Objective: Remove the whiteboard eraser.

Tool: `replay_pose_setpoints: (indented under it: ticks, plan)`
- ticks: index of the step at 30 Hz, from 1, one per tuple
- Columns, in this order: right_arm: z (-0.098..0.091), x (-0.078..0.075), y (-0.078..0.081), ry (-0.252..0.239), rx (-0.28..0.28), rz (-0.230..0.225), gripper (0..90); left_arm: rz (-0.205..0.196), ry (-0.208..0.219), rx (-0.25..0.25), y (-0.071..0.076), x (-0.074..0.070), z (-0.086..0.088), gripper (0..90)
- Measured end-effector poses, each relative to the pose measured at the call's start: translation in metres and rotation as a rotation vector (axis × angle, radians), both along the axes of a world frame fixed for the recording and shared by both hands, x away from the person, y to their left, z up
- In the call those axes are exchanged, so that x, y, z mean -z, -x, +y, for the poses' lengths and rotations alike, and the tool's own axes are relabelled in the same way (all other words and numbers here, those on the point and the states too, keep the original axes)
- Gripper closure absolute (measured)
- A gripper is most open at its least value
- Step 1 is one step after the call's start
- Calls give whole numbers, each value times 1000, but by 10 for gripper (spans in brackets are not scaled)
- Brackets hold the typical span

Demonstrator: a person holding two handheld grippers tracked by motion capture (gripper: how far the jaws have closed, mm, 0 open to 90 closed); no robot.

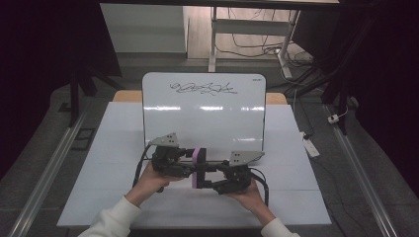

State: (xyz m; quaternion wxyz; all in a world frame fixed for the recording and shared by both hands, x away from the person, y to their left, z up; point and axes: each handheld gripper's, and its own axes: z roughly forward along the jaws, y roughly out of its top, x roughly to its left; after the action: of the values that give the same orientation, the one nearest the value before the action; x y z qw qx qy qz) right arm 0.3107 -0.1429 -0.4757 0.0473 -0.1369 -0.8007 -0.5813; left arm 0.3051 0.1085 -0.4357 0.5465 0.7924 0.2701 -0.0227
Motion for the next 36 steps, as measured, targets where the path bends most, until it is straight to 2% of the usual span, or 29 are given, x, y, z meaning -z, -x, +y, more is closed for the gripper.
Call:
replay_pose_setpoints:
  ticks: [3, 7, 14, 17, 20, 23, 24, 25, 26, 29, 36]
  plan:
    - [-2, 1, -2, -17, -17, 26, 419, 8, -1, 23, -1, 0, 2, 334]
    - [-2, 0, -2, -22, -25, 28, 420, 14, 6, 39, -1, -1, 4, 333]
    - [-3, 1, -2, -29, -30, 39, 421, 15, 6, 40, -1, -1, 4, 337]
    - [-2, 1, -2, -23, -30, 37, 417, -16, -10, 29, 1, 0, 1, 366]
    - [-1, 2, -2, -10, -28, 37, 408, -24, -24, 22, 2, 0, -1, 379]
    - [-1, 3, -2, -16, -18, 42, 391, -36, -23, 6, 4, -1, -1, 387]
    - [-2, 2, -2, -25, -9, 47, 391, -44, -23, -2, 5, -2, -1, 390]
    - [-3, 2, -2, -31, 7, 45, 334, -60, -32, -17, 6, -3, -1, 391]
    - [-4, 1, -2, -39, 22, 43, 319, -68, -37, -30, 7, -4, -1, 392]
    - [-9, -2, -2, -47, 74, 26, 275, -78, -38, -68, 7, -7, 2, 393]
    - [-22, -2, -1, -52, 165, 16, 270, -89, -57, -146, 6, -11, 11, 394]
